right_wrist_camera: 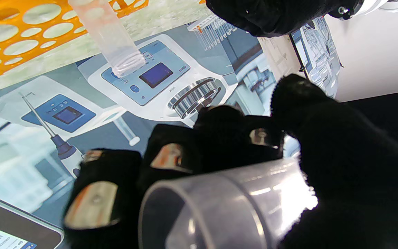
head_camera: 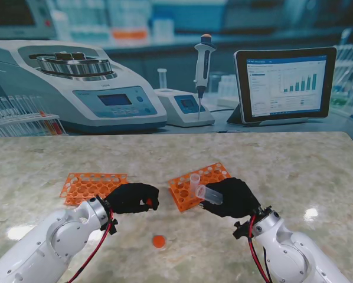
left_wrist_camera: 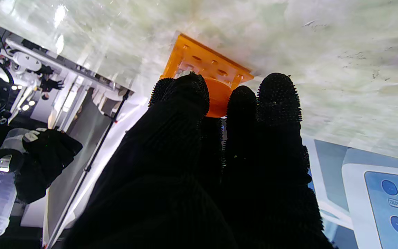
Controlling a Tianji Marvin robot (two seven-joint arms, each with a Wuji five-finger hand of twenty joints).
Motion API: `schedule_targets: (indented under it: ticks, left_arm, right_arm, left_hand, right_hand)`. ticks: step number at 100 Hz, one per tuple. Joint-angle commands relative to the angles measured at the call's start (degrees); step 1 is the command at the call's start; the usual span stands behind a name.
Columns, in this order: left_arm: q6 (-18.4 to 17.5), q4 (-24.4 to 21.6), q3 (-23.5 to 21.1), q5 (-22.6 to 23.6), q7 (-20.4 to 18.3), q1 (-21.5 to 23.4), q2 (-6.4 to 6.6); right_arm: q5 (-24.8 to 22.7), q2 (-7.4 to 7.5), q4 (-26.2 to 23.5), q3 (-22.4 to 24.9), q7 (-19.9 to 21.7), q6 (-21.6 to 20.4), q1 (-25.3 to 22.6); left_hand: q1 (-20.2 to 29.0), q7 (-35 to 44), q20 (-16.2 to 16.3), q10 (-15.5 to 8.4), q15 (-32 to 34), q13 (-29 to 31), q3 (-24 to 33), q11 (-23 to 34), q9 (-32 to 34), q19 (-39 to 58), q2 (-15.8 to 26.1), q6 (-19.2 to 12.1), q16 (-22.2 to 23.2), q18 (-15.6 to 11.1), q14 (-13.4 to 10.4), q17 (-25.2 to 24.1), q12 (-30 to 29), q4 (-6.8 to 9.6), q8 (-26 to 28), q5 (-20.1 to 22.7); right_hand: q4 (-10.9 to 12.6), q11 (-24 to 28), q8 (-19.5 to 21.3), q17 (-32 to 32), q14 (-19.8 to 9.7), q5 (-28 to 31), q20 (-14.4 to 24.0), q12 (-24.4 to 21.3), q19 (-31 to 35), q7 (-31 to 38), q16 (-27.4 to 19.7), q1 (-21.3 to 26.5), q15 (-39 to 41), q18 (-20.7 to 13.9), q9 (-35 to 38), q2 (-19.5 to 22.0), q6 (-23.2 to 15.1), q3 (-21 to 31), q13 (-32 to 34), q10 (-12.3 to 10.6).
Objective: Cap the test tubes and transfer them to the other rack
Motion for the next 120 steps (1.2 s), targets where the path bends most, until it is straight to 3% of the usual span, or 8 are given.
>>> schedule_targets:
  ticks: [1,120]
  left_arm:
    - [-0.2,-0.9,-0.1,-0.2,0.2,0.1,-0.28]
    - [-3.4,-3.3,0.7,-14.5,4.2,-0.4,-3.06]
  right_arm:
    - [0.2,-0.05,0.0,-0.3,0.3,0.3,-0.2]
    - [0.3,-0.02,0.1,-0.4,0.5,0.3,-0.1]
  left_hand:
    - [4.8,-0.6,-1.4,0.6,-1.4,1.8,2.7,1.8,1.5,-1.1,-0.1,2.6,1.0,-1.6,-0.2,-0.2,0.1,0.93,0.1,1.2]
    - [5.3,-1.1,-0.8,0.6,-3.0,2.0,2.4,1.5,1.2,-1.7,0.4,3.0,2.4,-1.2,-0.1,-0.6,0.1,0.97,0.2,1.4]
  right_hand:
    - [1.0,0.6,2.6,1.7,-7.6,2.5,0.5,1.1,6.9,3.2,2.7,3.5,10.0,-0.5,3.7,0.2,-3.5,-0.4,4.2,1.0]
    - [1.0,0.5,2.6,1.7,-7.6,2.5,0.5,1.2,6.8,3.2,2.7,3.4,9.9,-0.5,3.7,0.2,-3.7,-0.4,4.2,1.1]
